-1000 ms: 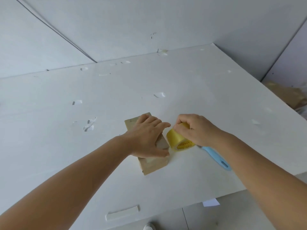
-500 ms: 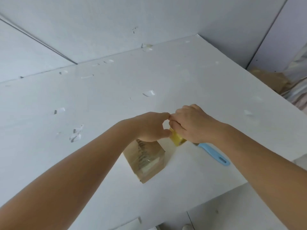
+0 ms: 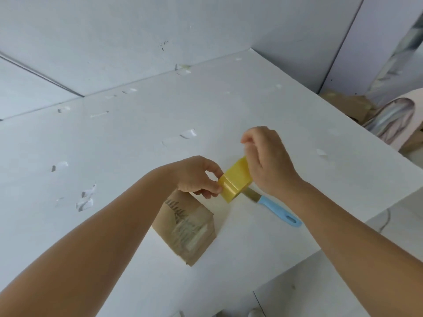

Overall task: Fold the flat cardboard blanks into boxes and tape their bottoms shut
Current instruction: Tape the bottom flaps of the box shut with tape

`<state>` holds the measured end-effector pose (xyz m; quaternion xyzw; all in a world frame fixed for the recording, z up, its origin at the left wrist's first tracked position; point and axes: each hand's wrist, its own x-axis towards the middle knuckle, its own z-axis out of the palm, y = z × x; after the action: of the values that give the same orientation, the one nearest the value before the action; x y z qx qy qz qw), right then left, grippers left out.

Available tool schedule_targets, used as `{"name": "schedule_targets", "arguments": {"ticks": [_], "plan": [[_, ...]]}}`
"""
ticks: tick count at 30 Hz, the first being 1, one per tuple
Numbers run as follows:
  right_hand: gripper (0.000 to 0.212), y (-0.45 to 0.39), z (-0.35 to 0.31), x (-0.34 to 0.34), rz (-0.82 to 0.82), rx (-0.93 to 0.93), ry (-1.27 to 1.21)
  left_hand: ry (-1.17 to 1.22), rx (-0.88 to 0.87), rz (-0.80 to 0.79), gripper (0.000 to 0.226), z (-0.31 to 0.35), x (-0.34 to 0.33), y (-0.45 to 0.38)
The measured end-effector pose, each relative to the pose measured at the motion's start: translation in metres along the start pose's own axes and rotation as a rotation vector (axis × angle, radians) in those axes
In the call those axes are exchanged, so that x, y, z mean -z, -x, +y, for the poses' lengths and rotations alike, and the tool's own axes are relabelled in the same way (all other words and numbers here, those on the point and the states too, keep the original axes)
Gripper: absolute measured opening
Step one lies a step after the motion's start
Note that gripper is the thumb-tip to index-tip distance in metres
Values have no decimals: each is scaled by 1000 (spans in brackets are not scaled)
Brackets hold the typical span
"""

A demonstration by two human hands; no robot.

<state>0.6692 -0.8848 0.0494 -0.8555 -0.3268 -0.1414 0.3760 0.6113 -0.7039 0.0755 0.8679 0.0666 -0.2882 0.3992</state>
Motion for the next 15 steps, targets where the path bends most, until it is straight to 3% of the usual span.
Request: {"name": "schedule_targets", "arguments": {"ticks": [2, 3, 6, 9, 15], "plan": [[23, 12, 15, -3, 64, -237, -20, 35, 5, 41, 13, -3, 0, 2], [22, 20, 24, -8, 19, -341, 16, 57, 7, 60, 13, -4, 1, 3], [28, 46, 45, -21, -300, -529, 182, 111, 7, 90, 13, -6, 1, 6], [38, 67, 53, -30, -534, -542, 339, 141, 11, 102, 14, -7, 1, 8], [26, 80, 54, -32, -508, -537, 341, 169, 14, 141, 13, -7, -4, 14]]}}
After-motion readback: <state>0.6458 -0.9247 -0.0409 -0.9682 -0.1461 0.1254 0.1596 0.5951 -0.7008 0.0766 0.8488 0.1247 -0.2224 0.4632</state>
